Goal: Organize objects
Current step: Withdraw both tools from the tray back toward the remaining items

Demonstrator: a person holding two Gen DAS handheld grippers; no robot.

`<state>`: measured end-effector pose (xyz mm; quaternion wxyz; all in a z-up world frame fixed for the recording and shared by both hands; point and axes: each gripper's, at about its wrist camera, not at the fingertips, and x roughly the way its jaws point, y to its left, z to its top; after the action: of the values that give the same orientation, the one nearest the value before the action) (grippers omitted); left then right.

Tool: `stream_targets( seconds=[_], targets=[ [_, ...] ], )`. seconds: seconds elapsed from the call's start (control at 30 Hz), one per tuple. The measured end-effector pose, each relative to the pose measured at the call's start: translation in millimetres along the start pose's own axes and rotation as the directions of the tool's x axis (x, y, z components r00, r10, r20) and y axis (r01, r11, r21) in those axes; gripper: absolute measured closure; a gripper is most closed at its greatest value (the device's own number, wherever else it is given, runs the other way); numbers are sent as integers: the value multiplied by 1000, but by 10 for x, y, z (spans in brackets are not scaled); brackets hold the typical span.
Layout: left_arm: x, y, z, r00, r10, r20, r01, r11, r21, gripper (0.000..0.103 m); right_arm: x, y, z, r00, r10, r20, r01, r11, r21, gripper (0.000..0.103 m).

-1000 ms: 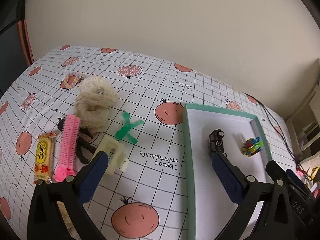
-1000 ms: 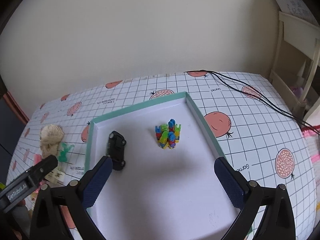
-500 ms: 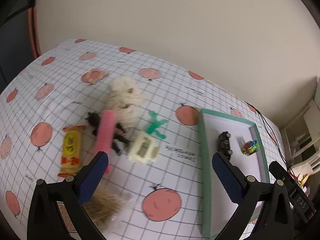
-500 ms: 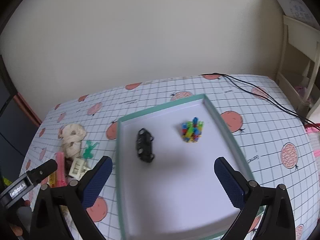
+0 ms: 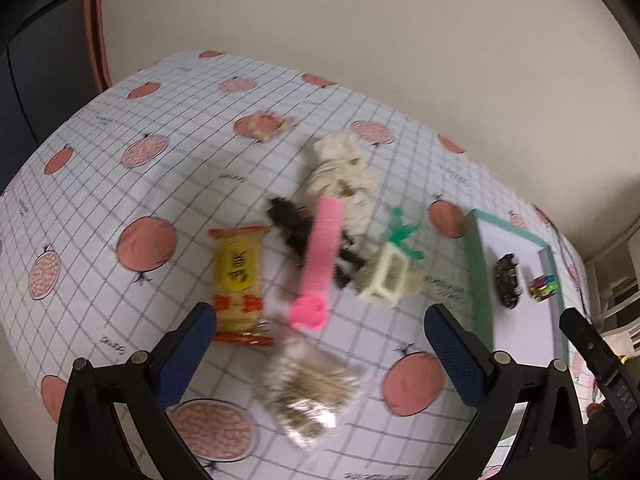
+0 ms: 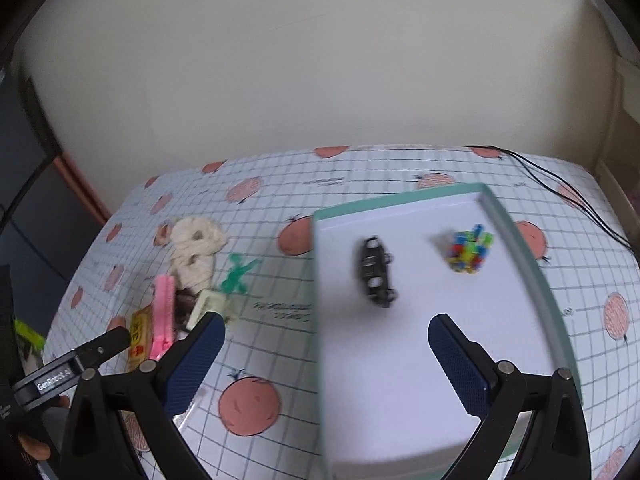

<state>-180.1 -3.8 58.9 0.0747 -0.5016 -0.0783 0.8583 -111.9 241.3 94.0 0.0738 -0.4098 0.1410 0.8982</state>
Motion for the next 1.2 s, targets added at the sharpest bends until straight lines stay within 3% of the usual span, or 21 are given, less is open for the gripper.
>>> stream_targets(
  seconds=[0.57,0.9,1.2],
  targets=[
    [181,763,-35,990,106,-98,-118,984,-135,0,487,1041,-231,988,72,-135,-97,976,-194,0],
    [291,1069,-59,986,123,-109,-144,967,-213,0,723,1448,-459,955,122,-271,-202,936,-288,0],
    [292,1213,-58,985,153,-81,-169,955,-244,0,872,1654,-690,929,103,-355,-235,906,-351,0]
  ],
)
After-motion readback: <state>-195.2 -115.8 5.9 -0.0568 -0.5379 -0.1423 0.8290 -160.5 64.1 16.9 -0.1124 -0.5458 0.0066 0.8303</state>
